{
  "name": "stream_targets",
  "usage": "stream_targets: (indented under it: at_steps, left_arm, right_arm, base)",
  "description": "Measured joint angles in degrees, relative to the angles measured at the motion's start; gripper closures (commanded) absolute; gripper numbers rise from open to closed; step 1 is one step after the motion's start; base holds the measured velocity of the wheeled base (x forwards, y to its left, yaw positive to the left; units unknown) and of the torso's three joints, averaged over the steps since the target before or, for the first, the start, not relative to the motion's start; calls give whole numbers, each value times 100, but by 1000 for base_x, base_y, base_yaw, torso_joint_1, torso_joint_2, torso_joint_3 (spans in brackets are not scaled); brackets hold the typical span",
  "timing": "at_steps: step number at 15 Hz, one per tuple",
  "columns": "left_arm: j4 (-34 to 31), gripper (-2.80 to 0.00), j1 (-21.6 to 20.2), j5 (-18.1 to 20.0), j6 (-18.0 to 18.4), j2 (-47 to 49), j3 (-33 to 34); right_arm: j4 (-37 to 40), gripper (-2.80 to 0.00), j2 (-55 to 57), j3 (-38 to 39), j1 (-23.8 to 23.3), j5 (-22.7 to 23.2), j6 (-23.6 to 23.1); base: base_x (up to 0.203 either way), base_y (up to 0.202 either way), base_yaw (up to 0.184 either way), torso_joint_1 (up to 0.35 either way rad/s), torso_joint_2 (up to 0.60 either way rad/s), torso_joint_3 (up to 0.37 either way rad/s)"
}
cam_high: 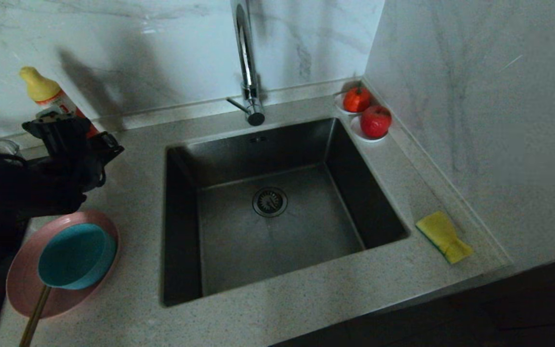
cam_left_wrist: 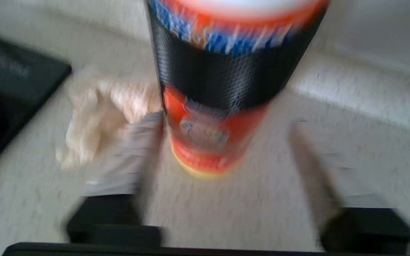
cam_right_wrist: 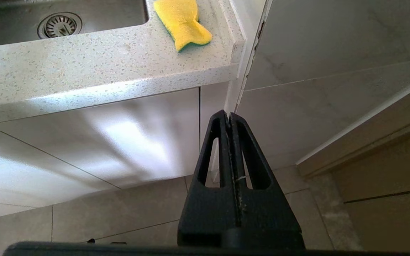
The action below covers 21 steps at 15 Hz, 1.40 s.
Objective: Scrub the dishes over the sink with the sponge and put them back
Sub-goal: Grab the dish soap
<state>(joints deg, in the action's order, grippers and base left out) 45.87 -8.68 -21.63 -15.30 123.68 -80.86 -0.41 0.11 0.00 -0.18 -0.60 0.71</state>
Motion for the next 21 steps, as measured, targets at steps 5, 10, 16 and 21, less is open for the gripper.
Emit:
stream_targets:
  at_steps: [5, 10, 16, 21]
  left_arm:
    - [329, 0, -27, 10, 341, 237, -542]
    - [360, 0, -105, -15, 351, 360, -640]
    - [261, -280, -127, -191, 494, 352, -558]
    - [239, -280, -121, -249, 503, 272, -398]
  right_arm:
    - [0, 0, 0, 0, 0, -3, 0]
    - [-2, 0, 0, 0, 0, 1, 0]
    - [0, 0, 0, 0, 0, 0, -2]
    - [0, 0, 0, 0, 0, 0, 0]
  base:
    - [0, 0, 0, 0, 0, 0]
    - [0, 0, 0, 0, 0, 0]
    - [0, 0, 0, 0, 0, 0]
    - [0, 0, 0, 0, 0, 0]
